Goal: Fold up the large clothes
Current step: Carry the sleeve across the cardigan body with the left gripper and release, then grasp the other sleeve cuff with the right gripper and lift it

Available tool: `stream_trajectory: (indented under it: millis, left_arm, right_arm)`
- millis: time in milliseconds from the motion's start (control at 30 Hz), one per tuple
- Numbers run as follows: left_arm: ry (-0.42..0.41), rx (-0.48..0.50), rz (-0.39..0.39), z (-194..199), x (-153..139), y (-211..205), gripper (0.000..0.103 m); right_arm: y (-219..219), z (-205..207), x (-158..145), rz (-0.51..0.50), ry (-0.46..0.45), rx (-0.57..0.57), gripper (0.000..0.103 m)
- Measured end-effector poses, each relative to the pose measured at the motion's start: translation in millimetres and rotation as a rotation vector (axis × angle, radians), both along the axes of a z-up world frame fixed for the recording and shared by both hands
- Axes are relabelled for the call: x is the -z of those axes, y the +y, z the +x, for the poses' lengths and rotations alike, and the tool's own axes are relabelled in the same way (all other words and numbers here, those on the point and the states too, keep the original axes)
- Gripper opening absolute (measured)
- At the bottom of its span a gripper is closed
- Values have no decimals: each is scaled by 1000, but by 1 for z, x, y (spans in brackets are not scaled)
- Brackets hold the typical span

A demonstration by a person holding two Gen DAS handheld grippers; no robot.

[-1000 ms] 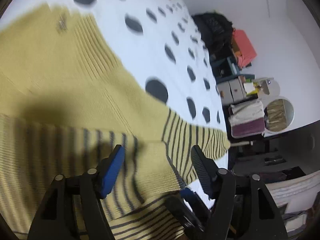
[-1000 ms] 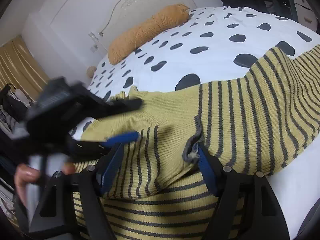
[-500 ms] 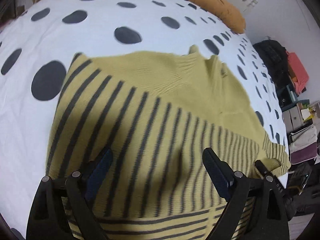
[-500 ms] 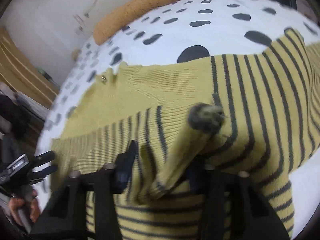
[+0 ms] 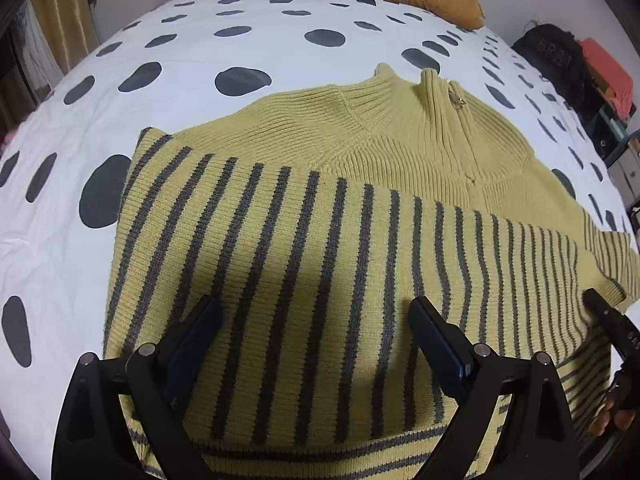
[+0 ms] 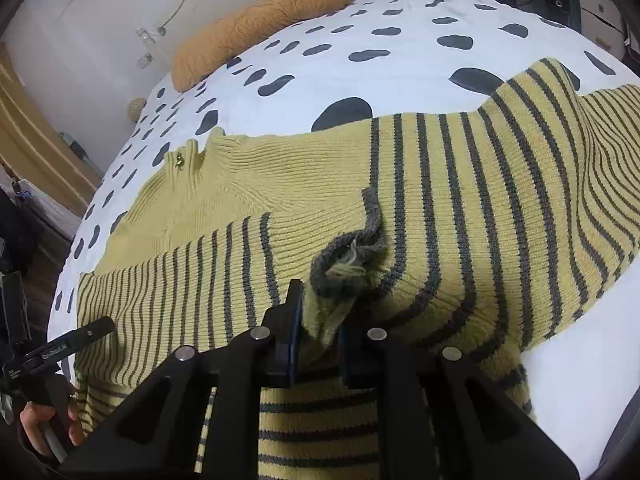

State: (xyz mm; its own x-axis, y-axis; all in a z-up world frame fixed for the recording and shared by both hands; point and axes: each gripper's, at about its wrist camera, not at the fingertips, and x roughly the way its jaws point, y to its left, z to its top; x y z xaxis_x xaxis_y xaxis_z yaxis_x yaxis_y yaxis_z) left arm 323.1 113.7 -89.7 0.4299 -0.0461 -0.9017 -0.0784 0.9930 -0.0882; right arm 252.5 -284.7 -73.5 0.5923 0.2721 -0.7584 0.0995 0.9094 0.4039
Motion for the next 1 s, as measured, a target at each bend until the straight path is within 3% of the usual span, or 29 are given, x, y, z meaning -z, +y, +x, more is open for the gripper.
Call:
stream_trajectory:
  millis: [100, 167, 233, 267, 433, 600, 700, 900, 933, 967, 1000]
  left_arm:
    - [-11, -18, -9, -8, -6, -8, 95]
    - [-16, -12, -56, -16, -14, -18, 95]
    - [-11, 19, -126, -24, -21, -37, 95]
    - [-7, 39, -151, -26, -23, -49, 95]
    - [-3, 175, -170, -38, -28, -127, 95]
    - [-18, 239, -55, -36, -15, -188, 95]
    - [1, 221, -25, -27, -2, -196, 95]
    - [-4, 190, -29, -19, 9, -196, 100]
    - [-2, 187, -32, -18, 11, -196, 101]
    - [4, 187, -30, -16, 14, -196, 102]
    - [8, 189, -26, -14, 16, -196, 102]
  right_arm:
    - [-13, -8, -4, -5, 8, 5, 34]
    - [-30, -19, -12, 11, -19, 3, 63]
    - [-51, -31, -22, -8, -28, 32, 78]
    - [-68, -39, -28, -30, -37, 70, 79]
    - [-167, -64, -41, -49, -43, 249, 79]
    - [-278, -66, -32, 49, -16, 474, 80]
    - [-326, -60, -21, 65, 28, 590, 80]
    - [-377, -39, -4, 145, 30, 657, 80]
    - [-379, -35, -3, 150, 20, 647, 74]
    - [-379, -29, -3, 160, -5, 618, 48]
    - [-378, -24, -3, 176, -14, 589, 31]
